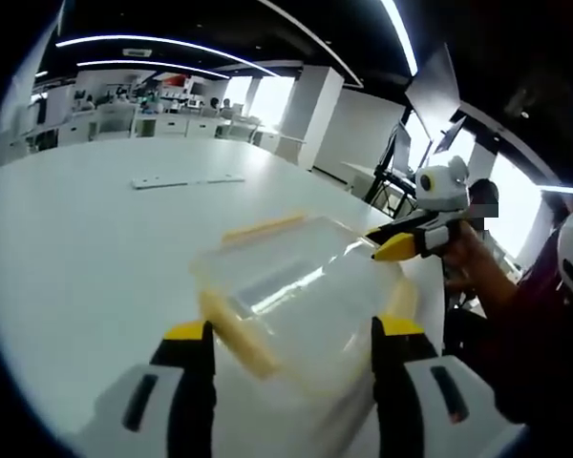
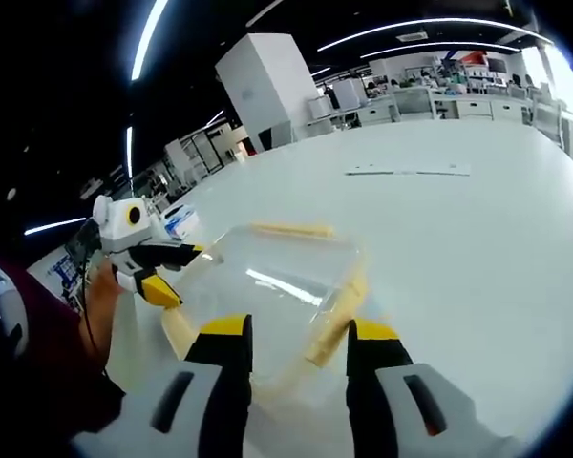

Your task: Snap each plastic latch of the storage box into its locked position after aligning the lid with the box until every specified latch is closed and the lid sits flush.

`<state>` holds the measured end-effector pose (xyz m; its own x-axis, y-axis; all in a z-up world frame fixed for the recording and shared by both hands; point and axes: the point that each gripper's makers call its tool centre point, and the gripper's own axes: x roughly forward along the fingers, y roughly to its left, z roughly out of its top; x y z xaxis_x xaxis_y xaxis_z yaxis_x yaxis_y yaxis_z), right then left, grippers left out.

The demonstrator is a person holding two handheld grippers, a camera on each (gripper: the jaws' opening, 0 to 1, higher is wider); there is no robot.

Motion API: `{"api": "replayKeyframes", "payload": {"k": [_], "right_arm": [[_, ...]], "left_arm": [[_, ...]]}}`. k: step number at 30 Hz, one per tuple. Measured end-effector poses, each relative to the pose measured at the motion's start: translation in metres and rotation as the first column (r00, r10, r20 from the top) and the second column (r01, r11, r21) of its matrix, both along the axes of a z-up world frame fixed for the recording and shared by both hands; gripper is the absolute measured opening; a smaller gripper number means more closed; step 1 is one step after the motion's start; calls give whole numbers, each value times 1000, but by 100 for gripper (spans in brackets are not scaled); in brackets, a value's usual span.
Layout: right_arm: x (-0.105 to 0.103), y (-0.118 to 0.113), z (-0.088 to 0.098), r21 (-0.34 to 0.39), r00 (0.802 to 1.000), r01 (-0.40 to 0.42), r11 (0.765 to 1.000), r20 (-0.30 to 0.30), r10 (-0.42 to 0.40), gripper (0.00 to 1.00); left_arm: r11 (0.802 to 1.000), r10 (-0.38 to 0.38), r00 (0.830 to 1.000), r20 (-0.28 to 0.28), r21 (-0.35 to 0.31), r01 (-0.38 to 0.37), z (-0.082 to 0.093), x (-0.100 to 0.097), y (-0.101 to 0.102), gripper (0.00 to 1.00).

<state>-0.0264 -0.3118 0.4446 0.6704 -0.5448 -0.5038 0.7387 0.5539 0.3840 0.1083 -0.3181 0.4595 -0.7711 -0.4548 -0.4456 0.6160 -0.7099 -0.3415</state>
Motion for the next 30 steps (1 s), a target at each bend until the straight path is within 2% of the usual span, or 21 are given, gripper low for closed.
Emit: {"api": "replayKeyframes", "payload": {"k": [30], "right_arm": [[-2,-4,14,1,1000,-1,1000,12,1,38]], "left_arm": [[999,31,999,7,-7,-31,1,0,-1,68]]}}
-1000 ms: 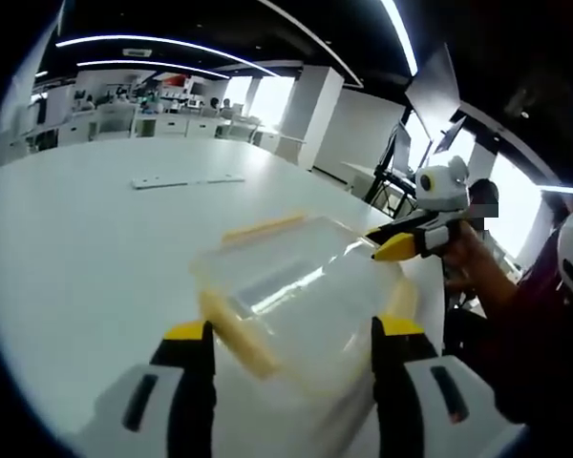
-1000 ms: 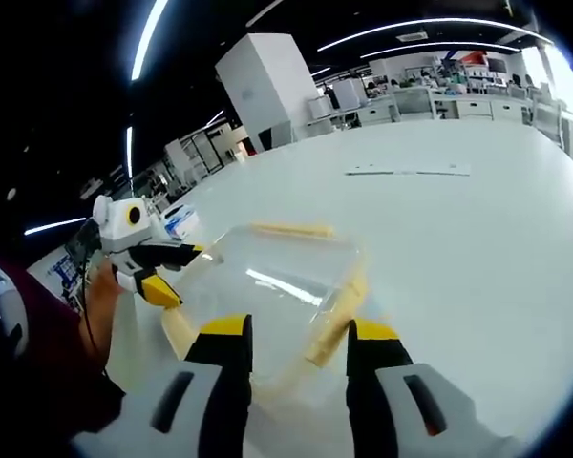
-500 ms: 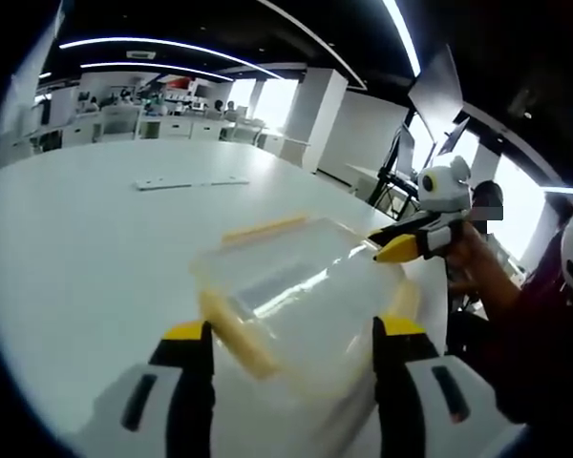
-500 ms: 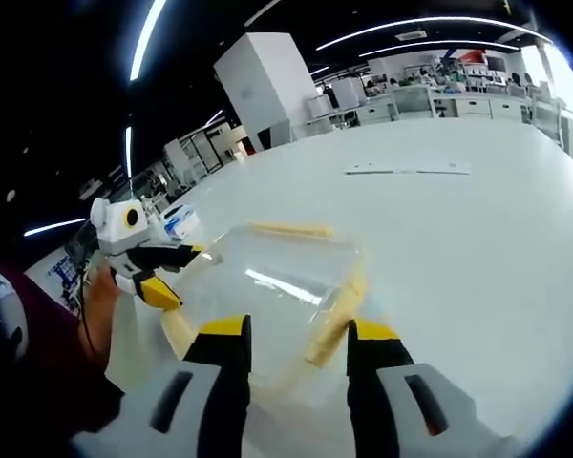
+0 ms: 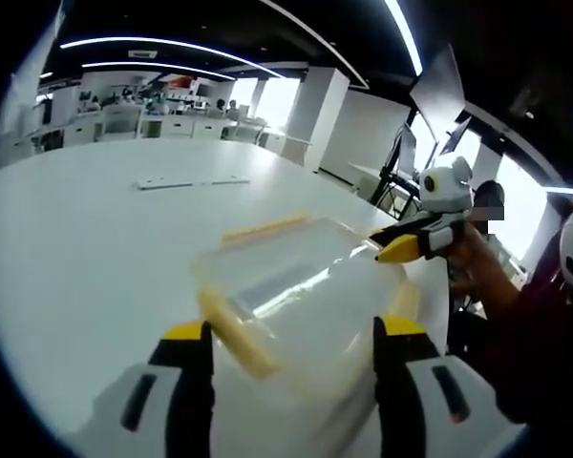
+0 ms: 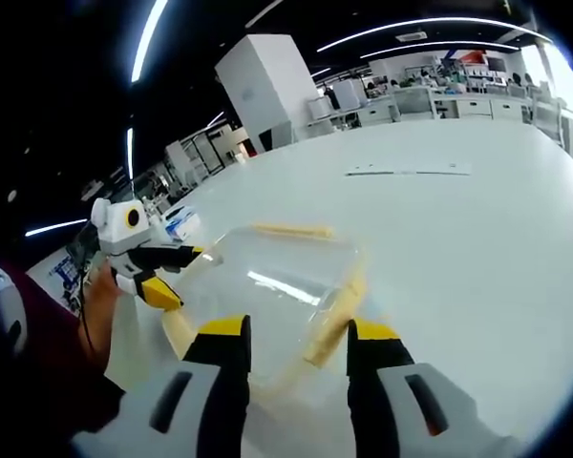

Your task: Snap each plastic latch of the storage box into its locked position after aligning the lid with the box until every specified latch is closed and the lid sits flush.

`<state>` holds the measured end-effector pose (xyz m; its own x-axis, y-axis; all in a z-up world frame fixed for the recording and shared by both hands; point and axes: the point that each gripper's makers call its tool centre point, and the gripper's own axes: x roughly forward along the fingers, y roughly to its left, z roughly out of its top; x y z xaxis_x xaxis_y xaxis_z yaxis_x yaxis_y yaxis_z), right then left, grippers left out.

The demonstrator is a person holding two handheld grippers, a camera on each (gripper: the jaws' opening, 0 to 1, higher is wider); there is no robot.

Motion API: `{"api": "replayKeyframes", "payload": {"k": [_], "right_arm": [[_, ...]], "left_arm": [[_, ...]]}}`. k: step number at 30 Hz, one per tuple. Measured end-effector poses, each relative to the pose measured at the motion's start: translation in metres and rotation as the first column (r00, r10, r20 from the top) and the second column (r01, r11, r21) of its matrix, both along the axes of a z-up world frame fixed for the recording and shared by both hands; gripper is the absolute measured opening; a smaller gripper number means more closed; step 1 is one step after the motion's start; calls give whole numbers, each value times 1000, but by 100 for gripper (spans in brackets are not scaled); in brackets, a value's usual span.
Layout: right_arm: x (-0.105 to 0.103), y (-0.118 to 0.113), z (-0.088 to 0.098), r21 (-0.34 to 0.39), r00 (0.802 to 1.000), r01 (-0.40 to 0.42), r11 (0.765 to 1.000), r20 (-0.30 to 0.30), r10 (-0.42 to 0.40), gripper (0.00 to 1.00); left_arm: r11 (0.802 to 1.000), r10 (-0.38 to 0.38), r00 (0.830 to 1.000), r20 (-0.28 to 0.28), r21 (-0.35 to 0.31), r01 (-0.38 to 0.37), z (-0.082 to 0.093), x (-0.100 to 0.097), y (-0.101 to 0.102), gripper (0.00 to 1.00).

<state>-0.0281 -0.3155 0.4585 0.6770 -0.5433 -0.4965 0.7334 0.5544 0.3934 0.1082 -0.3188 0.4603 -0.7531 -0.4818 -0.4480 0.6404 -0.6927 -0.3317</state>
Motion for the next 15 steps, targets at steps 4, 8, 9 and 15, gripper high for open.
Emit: {"api": "replayKeyframes", "payload": {"k": [4,8,9,15], "right_arm": [[0,0,1,-2,1000,1,1000,2,-1,38],[0,1,1,-4,1000,3,1000,4,-3,38],[-1,1,1,-5,1000,3,1000,5,-3,38],[-1,1,1,-7,1000,4,1000,7,-4,38]], "left_arm": [[1000,-1,1000,-2,0,1,0,0,0,68],[1000,0,1000,-2,0,0,0,0,-1,68],[1000,0,1000,-3,0,0,0,0,-1,68],[1000,4,1000,-5,-2,-4,0,1,-1,68]]}}
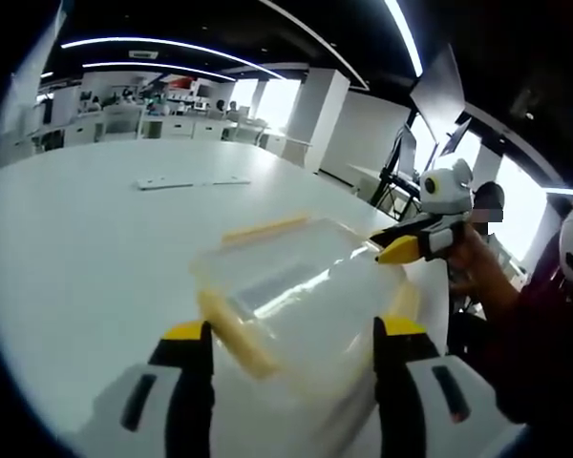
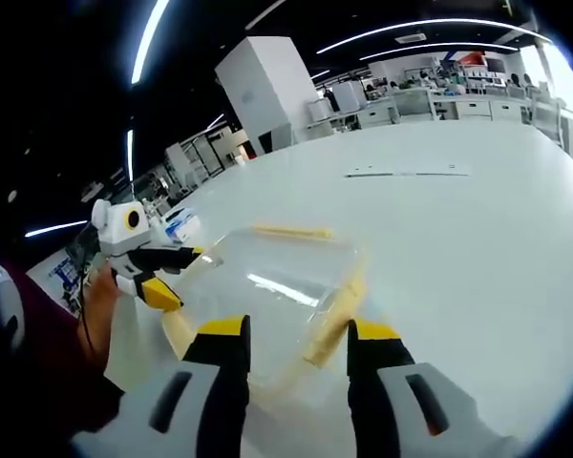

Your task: Snap each plastic latch of the storage box into its locked position after aligning the lid with the box until every specified latch is closed and the lid sits flush.

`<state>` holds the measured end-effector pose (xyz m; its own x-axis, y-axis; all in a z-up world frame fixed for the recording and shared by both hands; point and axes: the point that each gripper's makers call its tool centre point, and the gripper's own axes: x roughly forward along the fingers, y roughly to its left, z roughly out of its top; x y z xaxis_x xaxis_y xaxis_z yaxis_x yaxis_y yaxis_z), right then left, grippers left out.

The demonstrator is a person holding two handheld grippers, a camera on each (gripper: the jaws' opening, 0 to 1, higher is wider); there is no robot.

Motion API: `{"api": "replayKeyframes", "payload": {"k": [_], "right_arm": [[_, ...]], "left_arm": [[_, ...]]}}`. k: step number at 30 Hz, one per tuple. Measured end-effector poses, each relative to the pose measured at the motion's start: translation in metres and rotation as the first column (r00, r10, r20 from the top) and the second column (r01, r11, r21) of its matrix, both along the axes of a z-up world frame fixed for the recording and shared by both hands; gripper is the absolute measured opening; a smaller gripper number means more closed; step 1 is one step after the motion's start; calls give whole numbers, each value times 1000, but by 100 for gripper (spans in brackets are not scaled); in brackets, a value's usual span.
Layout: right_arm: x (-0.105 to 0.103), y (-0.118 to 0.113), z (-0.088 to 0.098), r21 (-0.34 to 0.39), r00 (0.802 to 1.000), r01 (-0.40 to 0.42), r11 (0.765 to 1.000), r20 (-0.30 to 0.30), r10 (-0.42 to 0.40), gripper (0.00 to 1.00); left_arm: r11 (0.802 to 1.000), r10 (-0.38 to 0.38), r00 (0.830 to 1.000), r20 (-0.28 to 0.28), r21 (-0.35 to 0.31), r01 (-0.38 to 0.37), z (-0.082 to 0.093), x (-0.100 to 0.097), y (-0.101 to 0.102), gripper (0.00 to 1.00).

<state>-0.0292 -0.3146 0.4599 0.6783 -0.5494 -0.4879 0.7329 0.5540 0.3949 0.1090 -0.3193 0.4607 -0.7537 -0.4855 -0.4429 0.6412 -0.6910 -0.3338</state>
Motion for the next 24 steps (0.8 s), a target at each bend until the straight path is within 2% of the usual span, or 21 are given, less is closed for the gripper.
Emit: {"api": "replayKeyframes", "payload": {"k": [20,24], "right_arm": [[-1,2,0,-31,1000,0,1000,19,1,40],[-2,3,-1,-50,1000,-2,999,31,3,42]], "left_arm": [[1000,4,1000,-3,-17,-4,0,2,-1,69],[999,8,1000,19,-34,-7,2,2,0,69]]}}
